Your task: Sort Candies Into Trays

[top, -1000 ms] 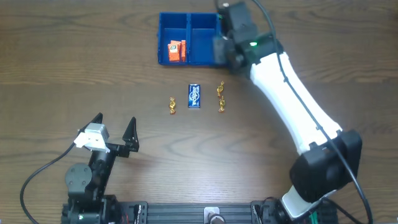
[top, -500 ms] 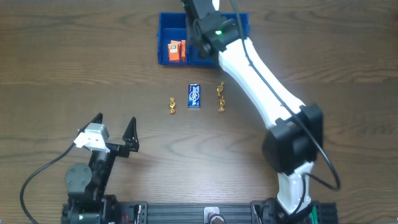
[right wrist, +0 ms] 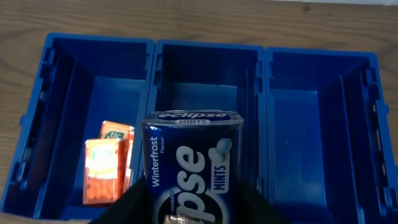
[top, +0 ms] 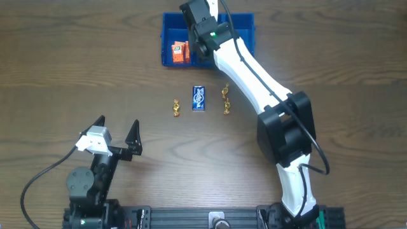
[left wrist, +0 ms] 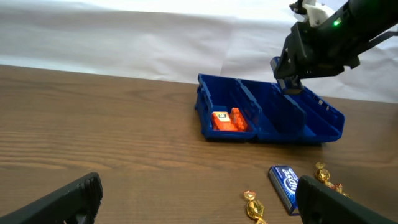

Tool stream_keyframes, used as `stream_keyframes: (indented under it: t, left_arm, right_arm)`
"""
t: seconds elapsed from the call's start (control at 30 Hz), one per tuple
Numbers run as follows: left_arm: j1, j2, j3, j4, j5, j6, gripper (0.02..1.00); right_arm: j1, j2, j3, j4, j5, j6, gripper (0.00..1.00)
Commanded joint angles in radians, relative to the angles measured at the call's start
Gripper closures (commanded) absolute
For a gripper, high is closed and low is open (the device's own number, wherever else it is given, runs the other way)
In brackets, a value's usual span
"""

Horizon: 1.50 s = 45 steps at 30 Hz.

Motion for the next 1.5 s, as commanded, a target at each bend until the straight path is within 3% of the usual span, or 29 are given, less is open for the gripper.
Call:
stream_keyframes:
  t: [0.03, 0.97, 1.1, 1.2, 1.3, 1.5]
  left_arm:
    - [0.006, -0.006, -0.020, -0.037, 0.040, -0.005, 0.020]
    - [0.006, -0.006, -0.020, -0.037, 0.040, -0.005, 0.020]
    - [0.006, -0.006, -0.020, -0.037, 0.040, -0.004, 0.023]
    - [0.006, -0.006, -0.020, -0.037, 0.040, -0.005, 0.020]
    - [0.006, -0.006, -0.021, -0.037, 0.040, -0.005, 0.020]
    - [0.006, -0.006, -0.020, -0.037, 0.040, -0.005, 0.020]
  right_arm:
    - [-0.004, 0.047, 0.027, 0.009, 0.037, 0.020, 0.774]
    - [-0.027, 0.089, 0.027, 0.038, 0.050, 0.050, 0.759]
    - [-0.027, 0.089, 0.027, 0.041, 0.050, 0.050, 0.632]
    - [-0.027, 0.089, 0.027, 0.042, 0.050, 0.050, 0.213]
    - [-0.027, 0.089, 0.027, 0.042, 0.050, 0.050, 0.003]
    - [-0.027, 0.084, 0.034, 0.041, 0.050, 0.049, 0.001]
